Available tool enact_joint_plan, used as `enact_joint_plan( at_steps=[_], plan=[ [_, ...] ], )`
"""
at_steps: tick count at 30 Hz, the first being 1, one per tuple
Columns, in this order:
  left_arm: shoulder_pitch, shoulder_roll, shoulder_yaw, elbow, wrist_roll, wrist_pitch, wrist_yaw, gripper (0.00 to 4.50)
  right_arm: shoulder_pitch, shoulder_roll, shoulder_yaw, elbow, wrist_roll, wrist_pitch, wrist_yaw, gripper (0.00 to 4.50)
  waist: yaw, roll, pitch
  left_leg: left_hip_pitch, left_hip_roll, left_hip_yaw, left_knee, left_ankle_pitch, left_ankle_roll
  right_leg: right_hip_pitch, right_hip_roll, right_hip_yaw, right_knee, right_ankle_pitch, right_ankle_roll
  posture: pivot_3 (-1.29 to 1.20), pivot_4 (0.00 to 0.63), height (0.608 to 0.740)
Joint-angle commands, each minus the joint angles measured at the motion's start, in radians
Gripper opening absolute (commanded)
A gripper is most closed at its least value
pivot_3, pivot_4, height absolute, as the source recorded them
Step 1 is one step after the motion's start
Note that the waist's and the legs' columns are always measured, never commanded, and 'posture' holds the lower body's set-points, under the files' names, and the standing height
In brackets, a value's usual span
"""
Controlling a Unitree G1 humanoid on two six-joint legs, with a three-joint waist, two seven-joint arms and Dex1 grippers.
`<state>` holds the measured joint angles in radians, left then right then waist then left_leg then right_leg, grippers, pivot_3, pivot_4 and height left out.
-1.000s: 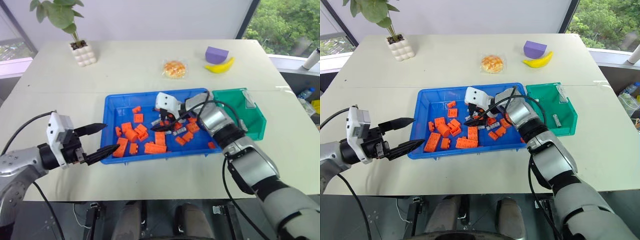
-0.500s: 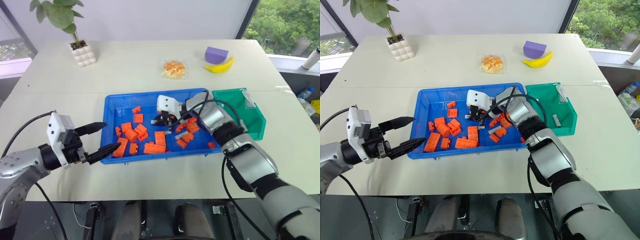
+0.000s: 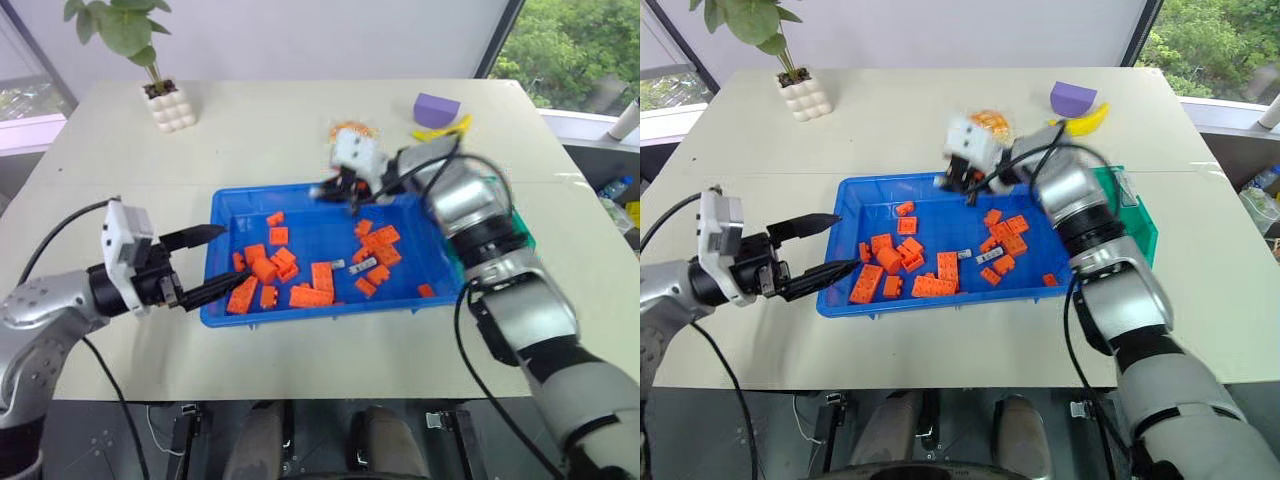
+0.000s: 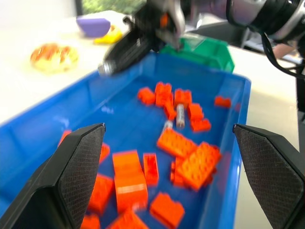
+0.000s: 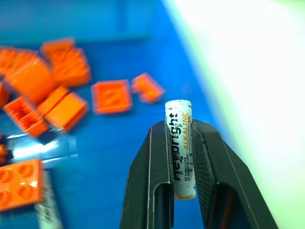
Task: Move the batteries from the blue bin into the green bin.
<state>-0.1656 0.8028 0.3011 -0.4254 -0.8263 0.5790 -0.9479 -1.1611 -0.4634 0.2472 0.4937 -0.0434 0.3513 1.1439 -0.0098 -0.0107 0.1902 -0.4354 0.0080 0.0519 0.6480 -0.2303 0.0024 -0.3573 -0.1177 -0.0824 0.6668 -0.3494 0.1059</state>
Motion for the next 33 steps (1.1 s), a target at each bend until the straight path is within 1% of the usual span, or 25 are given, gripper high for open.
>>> enact_joint_plan(
  at_steps=[1, 6, 8, 11, 14, 17, 23, 25, 27, 28, 29, 30, 32, 33],
  plan=[
    [-0.123, -0.026, -0.070, 0.075, 0.026, -0.039, -0.044, 4.50, 0.003, -0.112, -0.053, -0.122, 0.008, 0.077, 0.008, 0.06, 0.001, 0.000, 0.000, 0.000, -0.001, 0.000, 0.000, 0.000, 0.000, 0.000, 0.000, 0.000, 0.000, 0.000, 0.000, 0.00, 0.150, 0.739],
    [-0.250, -0.086, -0.162, 0.196, 0.083, -0.086, -0.106, 4.50, 0.107, -0.280, -0.096, -0.302, 0.022, 0.221, 0.014, 0.06, -0.004, 0.000, 0.000, 0.000, 0.000, 0.001, -0.001, 0.000, 0.000, -0.001, 0.000, 0.000, 0.000, 0.000, 0.000, 0.00, 0.150, 0.739],
    [-0.293, -0.115, -0.189, 0.252, 0.106, -0.108, -0.125, 4.50, 0.186, -0.353, -0.135, -0.385, 0.031, 0.297, 0.004, 0.06, -0.005, 0.000, 0.001, 0.000, 0.000, 0.002, -0.001, 0.000, 0.000, -0.001, 0.000, 0.000, 0.000, 0.000, 0.000, 0.00, 0.150, 0.739],
    [-0.331, -0.142, -0.209, 0.312, 0.131, -0.128, -0.148, 4.50, 0.293, -0.438, -0.169, -0.460, 0.025, 0.336, -0.022, 0.06, 0.000, 0.000, 0.001, 0.000, 0.000, 0.001, 0.000, 0.000, 0.000, 0.000, 0.000, 0.000, 0.000, 0.000, 0.000, 0.00, 0.150, 0.739],
    [-0.348, -0.159, -0.220, 0.356, 0.153, -0.147, -0.171, 4.50, 0.383, -0.485, -0.211, -0.509, 0.037, 0.377, -0.051, 0.06, -0.001, 0.000, 0.001, -0.001, 0.000, 0.002, 0.000, 0.000, 0.000, 0.000, -0.001, 0.000, 0.000, 0.000, 0.000, 0.00, 0.150, 0.739],
    [-0.364, -0.177, -0.221, 0.402, 0.174, -0.171, -0.183, 4.50, 0.456, -0.493, -0.258, -0.541, 0.060, 0.430, -0.092, 0.06, -0.002, 0.000, 0.001, -0.001, 0.000, 0.002, 0.000, 0.000, 0.000, 0.000, 0.000, 0.000, 0.000, 0.000, 0.000, 0.00, 0.150, 0.739],
    [-0.374, -0.207, -0.216, 0.434, 0.196, -0.196, -0.174, 4.50, 0.544, -0.488, -0.281, -0.505, 0.057, 0.391, -0.180, 0.06, 0.000, 0.000, 0.001, -0.001, 0.000, 0.002, 0.001, 0.000, 0.000, 0.000, 0.000, 0.000, 0.000, 0.000, 0.000, 0.00, 0.150, 0.739],
    [-0.367, -0.206, -0.212, 0.430, 0.199, -0.198, -0.171, 4.50, 0.554, -0.486, -0.283, -0.493, 0.061, 0.378, -0.199, 1.09, 0.000, 0.000, 0.001, 0.000, 0.000, 0.002, 0.001, 0.000, 0.000, 0.000, -0.001, 0.000, 0.000, 0.000, 0.000, 0.00, 0.150, 0.739],
    [-0.358, -0.203, -0.204, 0.422, 0.199, -0.194, -0.167, 4.50, 0.561, -0.488, -0.277, -0.477, 0.060, 0.359, -0.212, 1.86, 0.000, 0.000, 0.001, 0.000, 0.000, 0.002, 0.001, 0.000, 0.000, 0.000, 0.000, 0.000, 0.000, 0.000, 0.000, 0.00, 0.150, 0.739],
    [-0.353, -0.201, -0.200, 0.417, 0.198, -0.192, -0.165, 4.50, 0.562, -0.484, -0.279, -0.469, 0.062, 0.356, -0.221, 2.50, 0.000, 0.000, 0.001, -0.001, 0.000, 0.002, 0.001, 0.000, 0.000, 0.000, 0.000, 0.000, 0.000, 0.000, 0.000, 0.00, 0.150, 0.739],
    [-0.350, -0.199, -0.198, 0.415, 0.198, -0.191, -0.164, 4.50, 0.563, -0.482, -0.280, -0.464, 0.065, 0.355, -0.228, 2.85, -0.001, 0.000, 0.001, -0.001, 0.000, 0.002, 0.001, 0.000, 0.000, 0.000, 0.000, 0.000, 0.000, 0.000, 0.000, 0.00, 0.150, 0.739],
    [-0.342, -0.196, -0.193, 0.408, 0.197, -0.189, -0.163, 4.50, 0.564, -0.479, -0.280, -0.461, 0.065, 0.350, -0.238, 3.45, -0.001, 0.000, 0.001, -0.001, 0.000, 0.002, 0.001, 0.000, 0.000, 0.000, 0.000, 0.000, 0.000, 0.000, 0.000, 0.00, 0.150, 0.739],
    [-0.328, -0.190, -0.187, 0.395, 0.193, -0.184, -0.161, 4.50, 0.563, -0.476, -0.278, -0.451, 0.068, 0.341, -0.253, 4.38, -0.001, 0.000, 0.001, -0.001, 0.000, 0.001, 0.001, 0.000, 0.000, 0.000, 0.000, 0.000, 0.000, 0.000, 0.000, 0.00, 0.150, 0.739],
    [-0.322, -0.186, -0.185, 0.387, 0.191, -0.180, -0.160, 4.50, 0.558, -0.477, -0.276, -0.444, 0.066, 0.331, -0.261, 4.38, -0.001, 0.000, 0.001, -0.001, 0.000, 0.001, 0.001, 0.000, 0.000, 0.000, 0.000, 0.000, 0.000, 0.000, 0.000, 0.00, 0.150, 0.739]
  ],
)
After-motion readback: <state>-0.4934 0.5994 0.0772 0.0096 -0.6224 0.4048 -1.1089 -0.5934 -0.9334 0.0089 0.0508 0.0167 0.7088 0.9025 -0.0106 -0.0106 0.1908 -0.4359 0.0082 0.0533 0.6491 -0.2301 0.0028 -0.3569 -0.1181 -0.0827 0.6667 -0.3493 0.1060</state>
